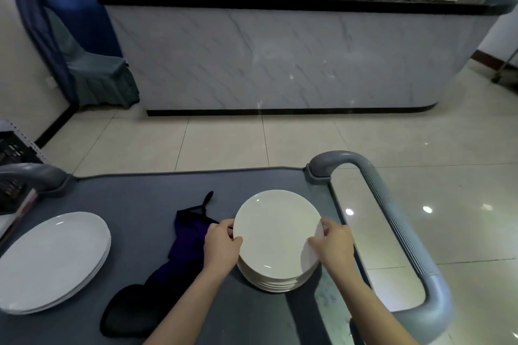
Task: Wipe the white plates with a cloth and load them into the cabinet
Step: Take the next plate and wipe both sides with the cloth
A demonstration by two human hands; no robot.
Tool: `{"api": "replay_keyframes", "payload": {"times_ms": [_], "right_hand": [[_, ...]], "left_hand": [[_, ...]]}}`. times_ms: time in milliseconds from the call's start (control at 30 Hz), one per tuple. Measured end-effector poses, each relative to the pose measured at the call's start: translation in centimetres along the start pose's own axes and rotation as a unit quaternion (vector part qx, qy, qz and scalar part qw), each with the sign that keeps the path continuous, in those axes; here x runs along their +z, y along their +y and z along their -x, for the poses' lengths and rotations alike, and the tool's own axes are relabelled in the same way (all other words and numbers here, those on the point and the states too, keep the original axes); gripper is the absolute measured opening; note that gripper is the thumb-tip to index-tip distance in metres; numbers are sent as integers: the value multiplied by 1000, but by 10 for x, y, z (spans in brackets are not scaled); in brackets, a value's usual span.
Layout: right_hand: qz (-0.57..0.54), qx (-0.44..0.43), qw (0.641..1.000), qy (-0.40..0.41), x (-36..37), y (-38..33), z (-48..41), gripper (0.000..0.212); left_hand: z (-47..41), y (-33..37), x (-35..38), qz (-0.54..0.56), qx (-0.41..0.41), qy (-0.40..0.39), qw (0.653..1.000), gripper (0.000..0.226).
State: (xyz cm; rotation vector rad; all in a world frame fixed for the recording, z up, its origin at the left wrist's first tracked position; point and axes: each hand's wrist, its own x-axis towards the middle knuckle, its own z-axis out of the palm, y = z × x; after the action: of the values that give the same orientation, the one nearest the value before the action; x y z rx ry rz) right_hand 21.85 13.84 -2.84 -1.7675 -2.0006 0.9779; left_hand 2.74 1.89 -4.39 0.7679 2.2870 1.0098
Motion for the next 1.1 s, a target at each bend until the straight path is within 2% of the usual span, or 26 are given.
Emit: {"api": "replay_keyframes", "payload": {"times_ms": [200, 400, 533, 667, 933, 1000, 1100], "right_hand": [[-57, 18, 998, 4, -2, 4, -5, 51], [-197, 51, 979, -26, 4, -6, -12, 31], [-275, 36, 959, -57, 23, -22, -9, 36], [-298, 31, 952, -65, 45, -37, -4, 32], [-316, 9, 949, -9, 81, -69, 7, 28], [-318, 4, 948, -19, 88, -77, 8, 29], [-303, -11, 952, -32, 99, -86, 10, 30]], "left_hand": [[-1, -2, 0, 35, -32, 11, 999, 32], [2, -9, -15, 122, -50, 28, 991, 35], [7, -14, -33, 159, -49, 46, 985, 38], [13, -22, -51, 196, -53, 59, 977, 38], [19, -63, -98, 255, -9, 30, 966, 32], [20, -80, -111, 225, 5, 33, 974, 29], [22, -116, -128, 82, 4, 78, 994, 32]]}}
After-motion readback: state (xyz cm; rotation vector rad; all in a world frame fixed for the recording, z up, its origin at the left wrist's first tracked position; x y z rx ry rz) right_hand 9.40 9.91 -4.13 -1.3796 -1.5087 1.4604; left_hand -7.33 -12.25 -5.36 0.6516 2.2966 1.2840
